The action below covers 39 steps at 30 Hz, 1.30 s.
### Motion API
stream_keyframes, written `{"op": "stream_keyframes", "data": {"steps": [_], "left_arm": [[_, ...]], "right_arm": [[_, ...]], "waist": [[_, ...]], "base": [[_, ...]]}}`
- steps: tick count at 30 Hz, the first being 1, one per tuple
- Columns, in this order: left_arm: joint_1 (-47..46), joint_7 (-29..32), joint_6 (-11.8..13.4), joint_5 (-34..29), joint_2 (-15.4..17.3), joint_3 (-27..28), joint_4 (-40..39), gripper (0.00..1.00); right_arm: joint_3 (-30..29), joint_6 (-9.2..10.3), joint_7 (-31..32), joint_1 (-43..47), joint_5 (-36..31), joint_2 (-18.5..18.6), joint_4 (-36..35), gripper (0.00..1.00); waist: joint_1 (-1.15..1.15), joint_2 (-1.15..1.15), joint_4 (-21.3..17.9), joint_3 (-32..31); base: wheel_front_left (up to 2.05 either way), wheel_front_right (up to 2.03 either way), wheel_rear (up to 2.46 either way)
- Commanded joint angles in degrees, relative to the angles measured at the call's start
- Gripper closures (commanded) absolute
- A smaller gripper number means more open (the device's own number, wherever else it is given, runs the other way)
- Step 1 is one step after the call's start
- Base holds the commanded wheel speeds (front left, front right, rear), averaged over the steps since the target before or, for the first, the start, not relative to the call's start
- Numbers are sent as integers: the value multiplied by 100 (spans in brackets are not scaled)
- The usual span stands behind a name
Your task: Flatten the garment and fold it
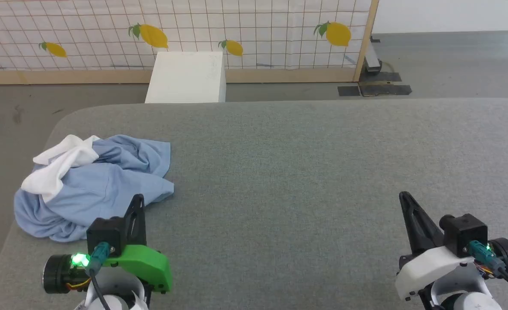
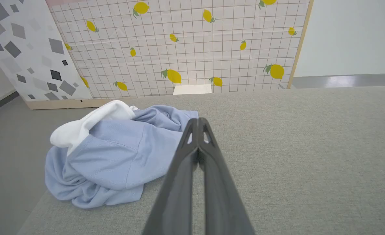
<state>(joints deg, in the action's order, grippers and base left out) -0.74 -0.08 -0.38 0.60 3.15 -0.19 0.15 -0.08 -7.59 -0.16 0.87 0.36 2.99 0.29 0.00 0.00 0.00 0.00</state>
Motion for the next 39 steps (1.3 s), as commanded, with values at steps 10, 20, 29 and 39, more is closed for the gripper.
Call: {"op": "stream_keyframes", "data": {"steps": [10, 20, 29, 39], "left_arm": [[74, 8, 38, -60, -27, 19, -15, 100], [-1, 0, 0, 2, 1, -3, 1, 0], [-24, -85, 59, 58, -1, -83, 61, 0], [-54, -205, 152, 133, 4, -143, 141, 0]], "right_arm": [[8, 10, 16, -87, -36, -12, -29, 100], [-1, 0, 0, 2, 1, 0, 2, 0], [-12, 1, -68, -9, 16, -1, 31, 0], [-12, 1, -164, -32, 22, -2, 78, 0]], "waist": [[0, 0, 0, 0], [0, 0, 0, 0], [0, 0, 33, 2], [0, 0, 270, 10]], "base": [[0, 0, 0], [0, 0, 0], [0, 0, 0], [0, 0, 0]]}}
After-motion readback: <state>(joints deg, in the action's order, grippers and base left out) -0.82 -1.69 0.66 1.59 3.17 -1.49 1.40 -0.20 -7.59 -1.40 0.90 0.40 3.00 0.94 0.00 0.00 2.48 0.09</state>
